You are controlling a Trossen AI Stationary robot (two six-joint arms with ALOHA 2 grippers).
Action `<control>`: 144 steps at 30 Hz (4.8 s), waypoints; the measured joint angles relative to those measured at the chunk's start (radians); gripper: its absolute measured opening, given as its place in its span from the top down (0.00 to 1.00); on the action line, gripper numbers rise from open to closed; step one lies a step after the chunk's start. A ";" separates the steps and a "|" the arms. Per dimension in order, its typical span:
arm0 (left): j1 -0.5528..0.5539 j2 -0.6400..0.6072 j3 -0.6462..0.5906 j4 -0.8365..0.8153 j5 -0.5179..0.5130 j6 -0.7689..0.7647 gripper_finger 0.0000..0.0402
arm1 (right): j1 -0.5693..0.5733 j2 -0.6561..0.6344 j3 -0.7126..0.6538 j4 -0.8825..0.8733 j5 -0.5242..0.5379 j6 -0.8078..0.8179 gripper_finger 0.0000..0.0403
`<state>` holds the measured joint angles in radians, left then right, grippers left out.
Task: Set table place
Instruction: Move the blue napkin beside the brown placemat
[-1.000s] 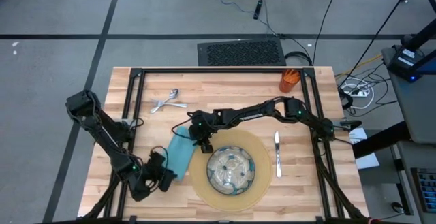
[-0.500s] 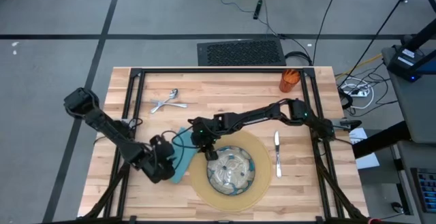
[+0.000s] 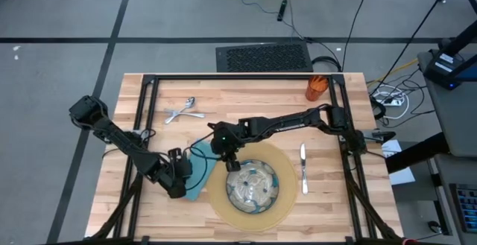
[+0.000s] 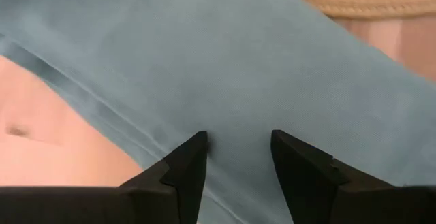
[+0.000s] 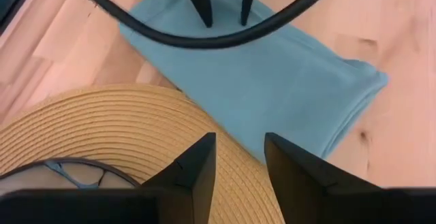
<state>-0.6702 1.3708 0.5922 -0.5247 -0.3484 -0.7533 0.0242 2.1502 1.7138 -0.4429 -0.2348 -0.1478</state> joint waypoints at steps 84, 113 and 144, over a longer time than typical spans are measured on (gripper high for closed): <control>-0.072 0.099 0.019 0.125 -0.015 -0.779 0.63 | -0.024 0.088 -0.002 -0.022 0.008 -0.011 0.71; -0.141 0.093 0.341 -0.566 -0.100 -0.785 0.63 | -0.024 0.136 -0.009 0.110 0.052 -0.012 0.83; -0.238 0.093 0.603 -0.870 -0.305 -0.785 0.63 | -0.063 0.261 0.070 0.317 -0.027 0.009 1.00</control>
<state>-0.9083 1.4638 1.1950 -1.3949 -0.6537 -1.5387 -0.0386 2.4107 1.7840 -0.1262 -0.2621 -0.1390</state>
